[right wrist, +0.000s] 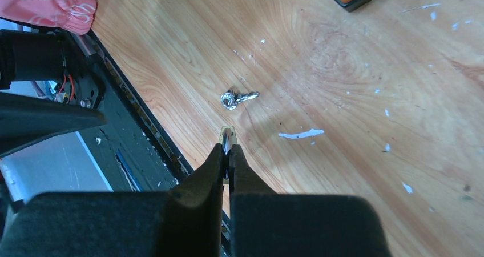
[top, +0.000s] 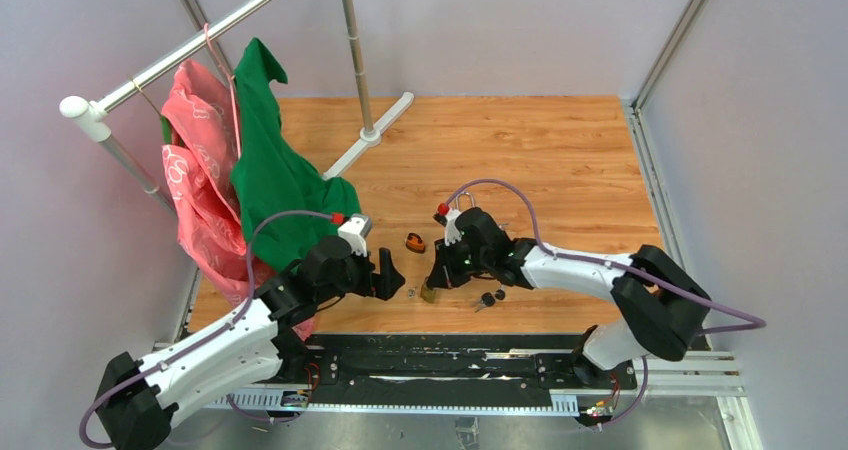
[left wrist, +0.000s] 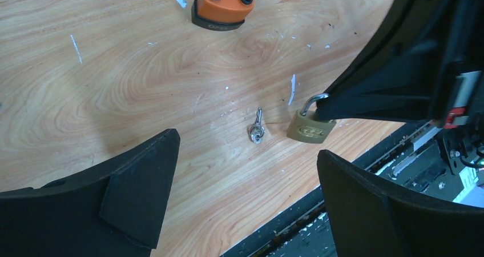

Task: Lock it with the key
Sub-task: Place the lock at the center of the board, then reset both arms

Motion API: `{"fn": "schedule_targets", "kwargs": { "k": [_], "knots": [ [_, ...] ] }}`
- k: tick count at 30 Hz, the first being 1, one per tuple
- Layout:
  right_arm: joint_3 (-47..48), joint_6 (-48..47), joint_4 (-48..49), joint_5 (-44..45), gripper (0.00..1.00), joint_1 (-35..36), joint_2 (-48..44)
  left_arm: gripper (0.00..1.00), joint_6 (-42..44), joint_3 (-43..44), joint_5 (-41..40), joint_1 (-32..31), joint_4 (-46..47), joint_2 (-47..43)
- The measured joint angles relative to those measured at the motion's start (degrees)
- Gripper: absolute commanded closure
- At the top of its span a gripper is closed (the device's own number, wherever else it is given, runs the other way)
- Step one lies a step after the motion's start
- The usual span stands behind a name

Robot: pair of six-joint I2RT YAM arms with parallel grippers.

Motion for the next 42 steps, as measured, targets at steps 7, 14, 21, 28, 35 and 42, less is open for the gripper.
{"fn": "schedule_targets", "kwargs": {
  "k": [7,14,21,28,35,42],
  "knots": [
    [-1.77,4.57,7.21,-4.92,0.8,-1.53,7.19,0.02,-1.49,-2.25,-0.94,1.4,0.17,-5.09],
    [2.38,2.16,-2.38,-3.34,0.27,-3.21,8.26,0.01,-1.77,-3.17,-1.29,2.89,0.59,-7.02],
    [13.35,-7.96,-20.65,10.16,0.22,-4.76,-2.86,0.0,1.01,-4.9,-2.03,6.84,4.76,-8.63],
    [13.2,-16.96,-26.12,29.57,0.17,-23.54,-20.15,0.0,12.7,-6.93,-2.36,13.92,13.77,-11.15],
    [-2.95,-22.14,-14.34,45.83,0.14,-33.42,-30.86,0.0,25.68,-9.29,-1.57,23.69,25.2,-12.98],
    [-16.61,-14.95,3.08,55.34,0.14,-33.46,-34.4,0.0,30.67,-13.42,-0.09,32.13,28.59,-14.69]
  ]
}}
